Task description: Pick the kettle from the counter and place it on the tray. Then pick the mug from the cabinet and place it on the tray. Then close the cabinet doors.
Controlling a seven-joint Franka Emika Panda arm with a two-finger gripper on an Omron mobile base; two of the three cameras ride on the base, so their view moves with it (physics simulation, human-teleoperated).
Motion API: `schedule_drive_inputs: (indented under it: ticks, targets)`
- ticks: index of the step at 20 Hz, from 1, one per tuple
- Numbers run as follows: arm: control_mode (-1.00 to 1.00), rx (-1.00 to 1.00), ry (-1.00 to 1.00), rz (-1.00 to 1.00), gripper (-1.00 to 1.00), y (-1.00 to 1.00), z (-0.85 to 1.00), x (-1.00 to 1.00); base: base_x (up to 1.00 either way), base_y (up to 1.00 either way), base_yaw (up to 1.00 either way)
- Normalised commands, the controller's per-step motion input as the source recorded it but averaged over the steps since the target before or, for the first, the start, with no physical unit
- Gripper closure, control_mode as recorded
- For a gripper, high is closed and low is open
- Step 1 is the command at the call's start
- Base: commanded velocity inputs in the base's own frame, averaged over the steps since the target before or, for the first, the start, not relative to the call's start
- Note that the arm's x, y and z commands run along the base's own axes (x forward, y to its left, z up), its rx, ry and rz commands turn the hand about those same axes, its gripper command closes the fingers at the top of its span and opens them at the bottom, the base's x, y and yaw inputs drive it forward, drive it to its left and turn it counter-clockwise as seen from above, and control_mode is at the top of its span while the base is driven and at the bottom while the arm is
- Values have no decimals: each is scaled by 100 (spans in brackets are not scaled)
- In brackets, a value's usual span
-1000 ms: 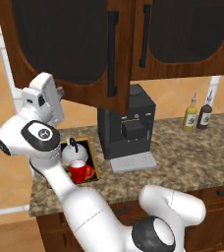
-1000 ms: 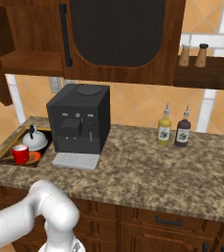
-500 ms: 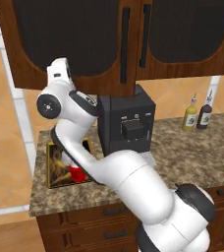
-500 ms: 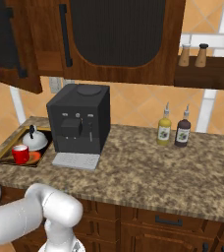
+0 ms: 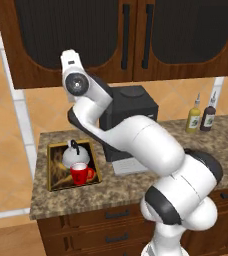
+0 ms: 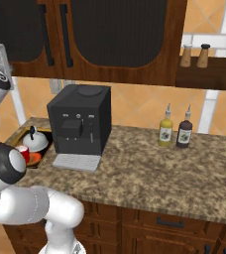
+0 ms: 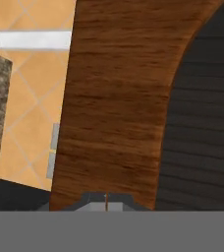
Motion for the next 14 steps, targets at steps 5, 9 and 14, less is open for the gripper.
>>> schedule_drive_inputs:
  ticks: [5,9,14]
  targets:
    - [-100,5,0,13,100,-24,0,95,0,0,0]
    - [-100,5,0,8,100,-28,0,76,0,0,0]
    - [-100,7,0,2,100,-30,-2,44,0,0,0]
